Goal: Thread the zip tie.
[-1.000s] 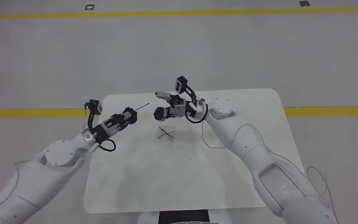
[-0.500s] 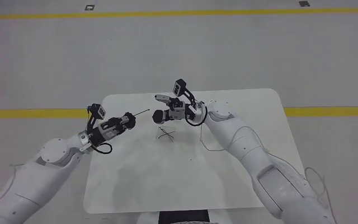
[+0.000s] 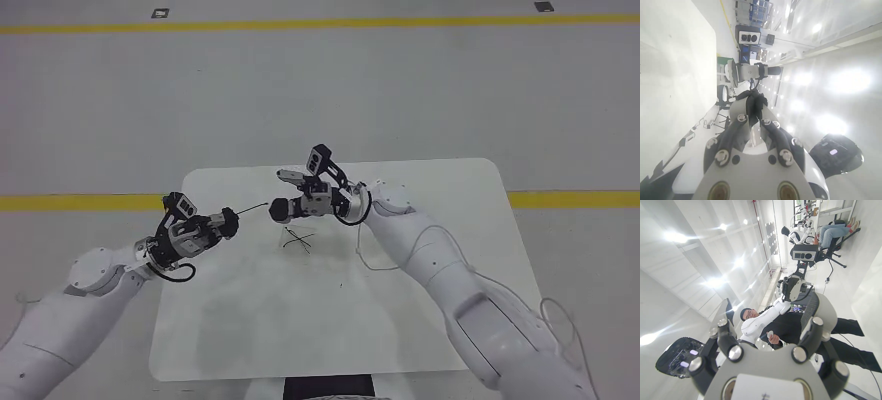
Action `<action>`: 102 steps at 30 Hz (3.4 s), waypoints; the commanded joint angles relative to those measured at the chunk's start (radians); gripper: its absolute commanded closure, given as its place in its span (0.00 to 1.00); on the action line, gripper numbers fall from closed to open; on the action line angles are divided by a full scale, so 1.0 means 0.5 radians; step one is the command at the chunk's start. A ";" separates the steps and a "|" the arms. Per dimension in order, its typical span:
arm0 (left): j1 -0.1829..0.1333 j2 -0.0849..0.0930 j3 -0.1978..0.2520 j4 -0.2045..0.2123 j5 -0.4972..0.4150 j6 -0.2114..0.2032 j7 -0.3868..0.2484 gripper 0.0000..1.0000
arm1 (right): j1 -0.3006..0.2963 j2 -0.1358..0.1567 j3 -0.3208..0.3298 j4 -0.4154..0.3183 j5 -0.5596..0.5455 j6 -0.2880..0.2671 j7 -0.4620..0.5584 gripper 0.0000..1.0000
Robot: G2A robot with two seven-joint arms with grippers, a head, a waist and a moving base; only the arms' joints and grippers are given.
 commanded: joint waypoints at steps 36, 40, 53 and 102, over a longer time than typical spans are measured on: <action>0.000 0.000 0.000 0.000 0.000 0.000 0.001 1.00 | 0.015 -0.060 0.008 0.095 -0.160 -0.024 0.085 0.80; 0.000 0.000 0.000 0.000 0.000 0.000 0.001 1.00 | 0.015 -0.061 0.014 0.095 -0.182 -0.020 0.075 0.85; 0.000 0.000 0.000 0.000 0.000 0.000 0.001 1.00 | 0.012 -0.066 0.036 0.094 -0.224 -0.015 0.058 1.00; 0.039 -0.115 -0.081 -0.057 0.114 0.090 0.039 0.77 | -0.058 -0.100 0.040 -0.020 -0.313 0.025 0.017 1.00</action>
